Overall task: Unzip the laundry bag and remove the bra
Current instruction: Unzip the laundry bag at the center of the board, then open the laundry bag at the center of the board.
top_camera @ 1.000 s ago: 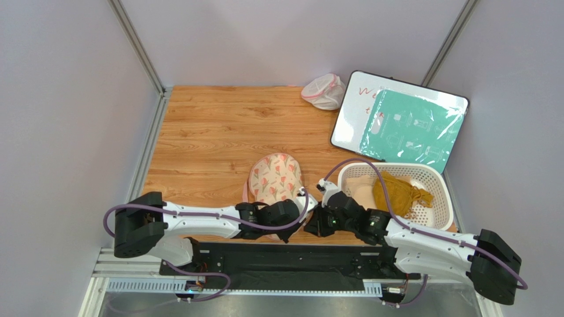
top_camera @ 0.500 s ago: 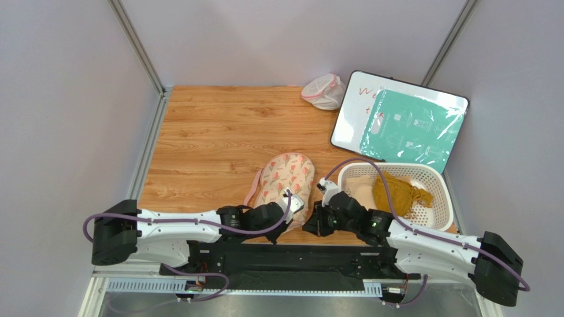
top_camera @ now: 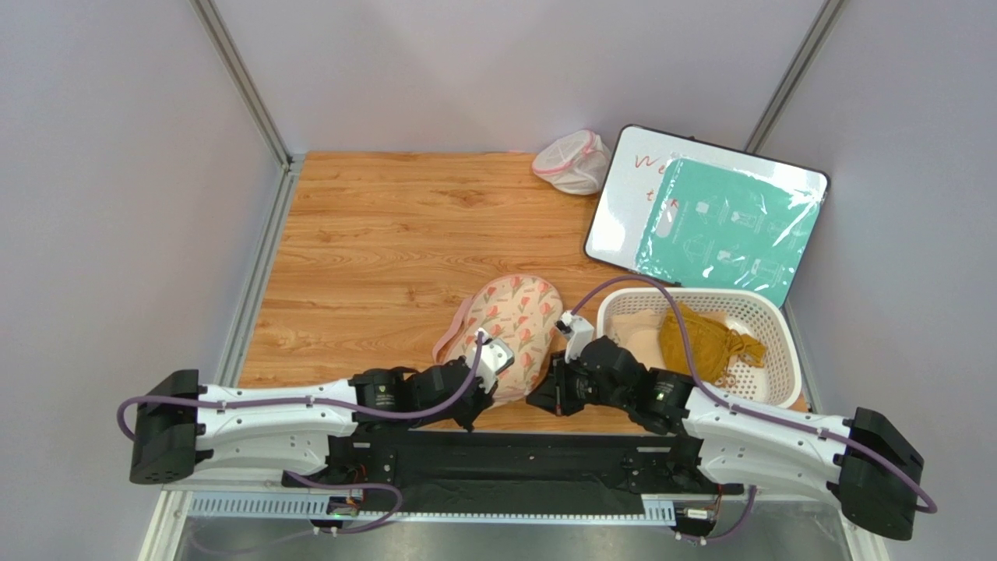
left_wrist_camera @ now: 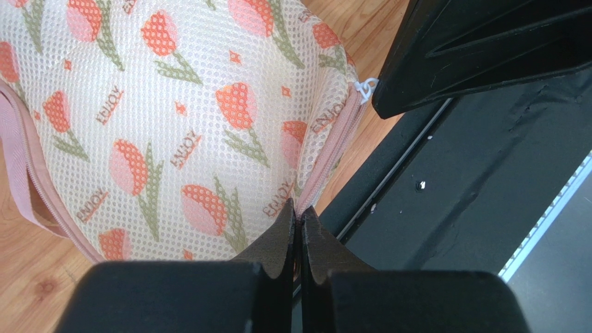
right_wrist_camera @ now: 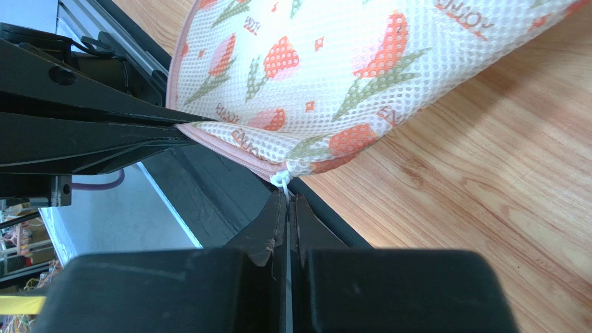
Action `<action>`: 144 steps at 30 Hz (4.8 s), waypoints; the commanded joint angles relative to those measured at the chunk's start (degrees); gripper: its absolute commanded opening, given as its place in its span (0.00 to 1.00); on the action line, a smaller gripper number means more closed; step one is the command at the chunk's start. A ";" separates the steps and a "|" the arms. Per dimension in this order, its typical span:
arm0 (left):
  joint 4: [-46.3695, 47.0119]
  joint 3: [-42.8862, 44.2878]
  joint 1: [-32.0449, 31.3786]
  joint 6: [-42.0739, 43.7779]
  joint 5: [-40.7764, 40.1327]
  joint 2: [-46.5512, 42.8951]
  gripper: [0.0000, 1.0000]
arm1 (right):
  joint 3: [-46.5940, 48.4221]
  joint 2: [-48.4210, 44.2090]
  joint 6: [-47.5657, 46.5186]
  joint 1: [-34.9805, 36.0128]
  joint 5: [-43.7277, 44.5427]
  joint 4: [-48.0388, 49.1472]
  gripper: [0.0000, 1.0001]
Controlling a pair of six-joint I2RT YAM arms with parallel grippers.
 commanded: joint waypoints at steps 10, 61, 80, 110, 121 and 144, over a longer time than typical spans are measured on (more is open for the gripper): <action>-9.27 -0.68 0.14 -2.09 -2.42 0.21 0.00 | 2.63 10.05 -1.92 -3.39 4.22 -3.17 0.00; -20.87 -3.76 38.29 -10.97 1.37 -22.11 0.88 | 42.71 40.73 -11.85 16.91 16.79 -12.05 0.59; -21.22 -4.02 38.64 -11.50 2.42 -24.66 0.87 | 49.48 51.11 -11.50 19.55 22.68 -19.08 0.45; -16.39 -4.72 38.64 -11.94 7.69 -21.41 0.81 | 39.91 33.10 -5.96 19.55 36.11 -16.97 0.00; -5.15 -4.11 38.64 -12.03 13.75 -9.38 0.71 | 27.16 17.98 3.35 19.55 44.65 -16.70 0.00; 5.31 -9.11 38.64 -15.37 17.62 0.03 0.45 | 23.82 13.32 5.11 19.55 46.76 -17.50 0.00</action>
